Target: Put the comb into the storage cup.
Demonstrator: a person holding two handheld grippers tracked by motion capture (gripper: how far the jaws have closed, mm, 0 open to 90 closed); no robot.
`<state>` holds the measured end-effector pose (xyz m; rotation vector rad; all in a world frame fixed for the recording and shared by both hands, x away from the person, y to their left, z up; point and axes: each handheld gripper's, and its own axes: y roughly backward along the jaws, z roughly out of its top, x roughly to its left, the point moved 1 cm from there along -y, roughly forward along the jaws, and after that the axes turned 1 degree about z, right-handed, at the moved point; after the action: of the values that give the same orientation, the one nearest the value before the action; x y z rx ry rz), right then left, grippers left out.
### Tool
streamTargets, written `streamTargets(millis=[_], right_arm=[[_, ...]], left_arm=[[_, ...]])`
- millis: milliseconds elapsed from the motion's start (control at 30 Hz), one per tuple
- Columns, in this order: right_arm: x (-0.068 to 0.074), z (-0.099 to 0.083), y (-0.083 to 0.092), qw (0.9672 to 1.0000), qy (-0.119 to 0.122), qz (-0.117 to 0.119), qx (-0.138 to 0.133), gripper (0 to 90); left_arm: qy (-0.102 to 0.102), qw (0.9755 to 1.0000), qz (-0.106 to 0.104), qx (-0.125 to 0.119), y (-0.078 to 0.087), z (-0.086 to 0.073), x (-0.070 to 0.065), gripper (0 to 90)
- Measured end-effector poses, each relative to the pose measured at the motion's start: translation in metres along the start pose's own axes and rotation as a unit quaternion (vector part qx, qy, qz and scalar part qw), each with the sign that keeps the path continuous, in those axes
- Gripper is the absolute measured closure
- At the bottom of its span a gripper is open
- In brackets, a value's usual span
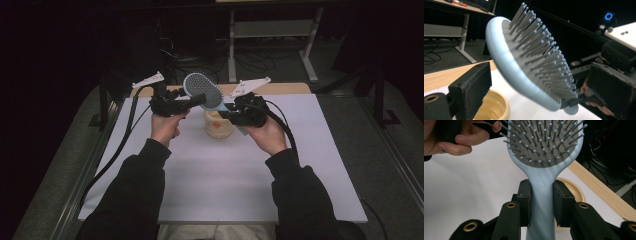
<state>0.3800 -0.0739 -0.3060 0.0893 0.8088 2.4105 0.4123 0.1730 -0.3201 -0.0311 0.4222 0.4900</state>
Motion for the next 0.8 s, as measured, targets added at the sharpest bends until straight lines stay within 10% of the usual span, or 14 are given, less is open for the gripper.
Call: streamTargets(millis=[533,800], right_arm=[[0.0029,0.0012,-0.0063,1.0,0.004,-0.001,-0.003,68.6],[0.003,0.0011,-0.0102,1.0,0.003,0.002,-0.004,68.6]], left_arm=[[0.028,0.9994,0.004,-0.02,-0.0057,-0.0015,0.0038,15.0],[0.037,0.9988,0.014,-0.028,-0.0052,-0.0003,0.0055,33.2]])
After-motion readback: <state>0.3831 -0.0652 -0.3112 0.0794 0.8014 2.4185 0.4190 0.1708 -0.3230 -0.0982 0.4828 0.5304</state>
